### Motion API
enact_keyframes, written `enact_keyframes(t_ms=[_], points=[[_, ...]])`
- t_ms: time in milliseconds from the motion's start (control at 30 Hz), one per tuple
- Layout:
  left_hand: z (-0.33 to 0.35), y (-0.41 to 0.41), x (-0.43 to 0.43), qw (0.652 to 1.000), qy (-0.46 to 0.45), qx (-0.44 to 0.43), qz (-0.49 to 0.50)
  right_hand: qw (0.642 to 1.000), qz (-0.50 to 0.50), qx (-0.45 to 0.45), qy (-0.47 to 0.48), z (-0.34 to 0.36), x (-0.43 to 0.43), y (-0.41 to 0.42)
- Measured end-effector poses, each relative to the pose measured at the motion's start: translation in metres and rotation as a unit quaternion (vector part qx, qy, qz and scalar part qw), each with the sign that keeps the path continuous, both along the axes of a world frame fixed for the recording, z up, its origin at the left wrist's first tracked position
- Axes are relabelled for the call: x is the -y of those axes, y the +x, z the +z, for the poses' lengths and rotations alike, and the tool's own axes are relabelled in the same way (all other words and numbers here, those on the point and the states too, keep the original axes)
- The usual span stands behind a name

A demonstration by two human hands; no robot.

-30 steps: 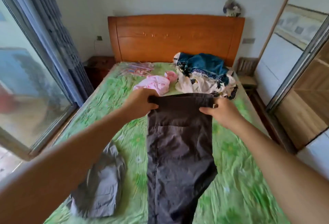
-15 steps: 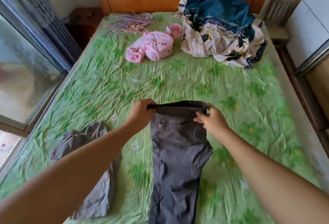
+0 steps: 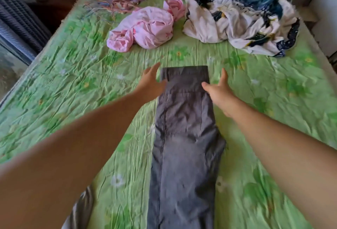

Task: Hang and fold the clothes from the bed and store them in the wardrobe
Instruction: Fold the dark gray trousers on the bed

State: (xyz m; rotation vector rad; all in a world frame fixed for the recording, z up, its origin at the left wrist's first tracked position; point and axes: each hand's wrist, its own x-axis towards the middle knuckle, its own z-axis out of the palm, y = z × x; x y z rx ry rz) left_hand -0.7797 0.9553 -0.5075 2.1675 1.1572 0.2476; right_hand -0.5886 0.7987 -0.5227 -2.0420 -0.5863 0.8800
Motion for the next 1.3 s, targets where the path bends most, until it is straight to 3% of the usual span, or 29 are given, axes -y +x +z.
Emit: enact_keyframes(t_ms=[67,133,200,267,433,700,800,1000,1300], points=[[-0.061,-0.024,0.034,0.999,-0.023,-0.040,0.009,0.985,0.069,0.133,-0.090,-0.049,0.024,-0.027],[-0.122,-0.059,0.086,0.992,-0.079,-0.101,-0.004,0.934,0.168,0.255,-0.185,-0.103,0.066,-0.066],[-0.171,-0.089,0.132,0.984,-0.064,-0.165,-0.033,0.889,0.219,0.327,-0.233,-0.150,0.103,-0.097],[-0.203,-0.106,0.156,0.981,0.014,-0.188,-0.053,0.868,0.228,0.374,-0.233,-0.185,0.125,-0.110],[-0.235,-0.111,0.161,0.985,0.110,-0.128,-0.032,0.838,0.204,0.462,-0.206,-0.234,0.133,-0.115],[-0.222,-0.136,0.190,0.982,0.082,-0.143,-0.096,0.864,0.208,0.420,-0.185,-0.218,0.162,-0.142],[-0.217,-0.182,0.263,0.972,0.095,-0.171,-0.128,0.871,0.220,0.411,-0.154,-0.214,0.225,-0.207],[-0.220,-0.283,0.380,0.966,0.089,-0.190,-0.152,0.849,0.264,0.428,-0.161,-0.220,0.372,-0.312],[-0.209,-0.356,0.455,0.954,0.060,-0.217,-0.199,0.859,0.256,0.394,-0.202,-0.198,0.451,-0.379]])
